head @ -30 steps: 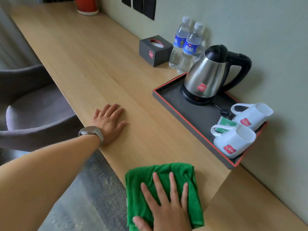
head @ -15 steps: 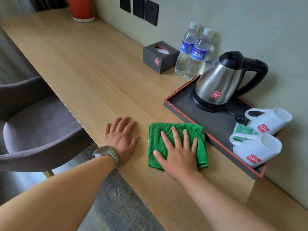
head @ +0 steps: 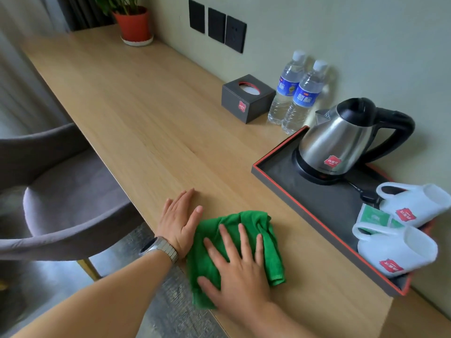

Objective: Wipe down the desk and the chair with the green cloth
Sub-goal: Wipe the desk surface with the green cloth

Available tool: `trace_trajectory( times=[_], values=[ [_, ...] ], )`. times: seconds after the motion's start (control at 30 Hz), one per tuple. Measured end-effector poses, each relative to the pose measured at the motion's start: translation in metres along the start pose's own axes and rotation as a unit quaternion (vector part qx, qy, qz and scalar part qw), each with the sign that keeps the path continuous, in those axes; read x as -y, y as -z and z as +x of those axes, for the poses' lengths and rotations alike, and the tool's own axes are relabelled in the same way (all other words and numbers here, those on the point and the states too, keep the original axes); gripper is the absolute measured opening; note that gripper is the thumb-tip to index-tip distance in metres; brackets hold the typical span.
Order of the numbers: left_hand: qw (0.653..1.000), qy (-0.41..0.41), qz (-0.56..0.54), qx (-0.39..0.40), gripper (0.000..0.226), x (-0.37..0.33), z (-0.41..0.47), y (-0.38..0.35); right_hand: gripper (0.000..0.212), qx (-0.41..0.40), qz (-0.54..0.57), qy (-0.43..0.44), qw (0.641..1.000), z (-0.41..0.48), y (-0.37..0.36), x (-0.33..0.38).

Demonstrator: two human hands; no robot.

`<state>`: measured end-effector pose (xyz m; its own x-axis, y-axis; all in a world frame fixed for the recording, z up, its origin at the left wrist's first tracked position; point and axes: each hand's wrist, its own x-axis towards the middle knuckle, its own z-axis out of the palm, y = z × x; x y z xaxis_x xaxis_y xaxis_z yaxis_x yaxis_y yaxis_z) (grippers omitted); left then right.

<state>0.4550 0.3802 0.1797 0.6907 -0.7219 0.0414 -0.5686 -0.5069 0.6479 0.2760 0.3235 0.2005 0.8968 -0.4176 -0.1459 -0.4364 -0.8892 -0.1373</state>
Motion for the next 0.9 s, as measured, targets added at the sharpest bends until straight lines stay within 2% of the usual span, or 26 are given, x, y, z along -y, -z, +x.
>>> trace_trajectory(
  times=[0.1,0.17,0.27,0.37,0.53,0.8,0.9],
  values=[
    [0.999,0.023,-0.044,0.006,0.082,-0.004,0.004,0.006,0.074,0.046,0.004,0.047,0.998,-0.009,0.003,0.016],
    [0.999,0.029,-0.036,-0.004,0.076,-0.003,0.012,0.011,0.075,0.06,0.004,0.074,0.995,-0.006,0.005,0.016],
    [0.997,-0.002,0.079,0.015,0.062,0.007,0.038,0.02,0.073,0.053,-0.004,0.141,0.989,0.011,0.008,0.004],
    [0.982,-0.024,0.185,0.03,0.051,0.022,0.064,0.028,0.069,0.027,0.009,0.163,0.986,0.04,0.005,-0.007],
    [0.974,-0.04,0.224,0.015,0.05,0.051,0.079,0.036,0.072,0.002,0.001,0.126,0.992,0.097,0.007,-0.029],
    [0.971,-0.061,0.231,-0.013,0.038,0.067,0.11,0.044,0.074,-0.032,-0.008,0.003,0.999,0.165,0.011,-0.04],
    [0.971,-0.075,0.229,0.001,0.043,0.072,0.129,0.05,0.074,-0.042,0.003,-0.041,0.998,0.186,0.01,-0.037]
  ],
)
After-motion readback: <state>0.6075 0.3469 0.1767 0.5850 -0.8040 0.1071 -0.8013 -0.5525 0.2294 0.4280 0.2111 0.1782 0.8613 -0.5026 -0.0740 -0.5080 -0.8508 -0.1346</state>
